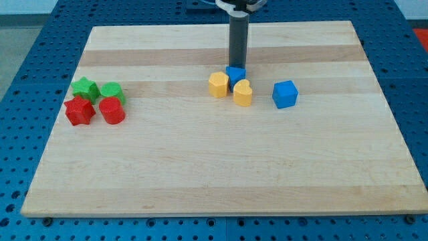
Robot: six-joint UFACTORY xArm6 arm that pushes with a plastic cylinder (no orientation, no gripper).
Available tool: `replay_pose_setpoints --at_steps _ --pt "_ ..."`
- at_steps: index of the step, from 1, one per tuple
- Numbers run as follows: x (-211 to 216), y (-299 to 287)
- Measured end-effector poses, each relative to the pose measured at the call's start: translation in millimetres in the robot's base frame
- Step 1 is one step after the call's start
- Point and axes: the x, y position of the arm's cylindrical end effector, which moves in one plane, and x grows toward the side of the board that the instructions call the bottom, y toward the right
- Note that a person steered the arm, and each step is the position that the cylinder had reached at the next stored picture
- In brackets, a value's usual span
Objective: Slightly push the blue cube to the bottom right of yellow heart
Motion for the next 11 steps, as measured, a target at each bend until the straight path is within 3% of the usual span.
replay_pose_setpoints --at_steps 6,9,11 --pt "17.0 160.0" --pt "67.9 161.9" --pt "75.7 137.6"
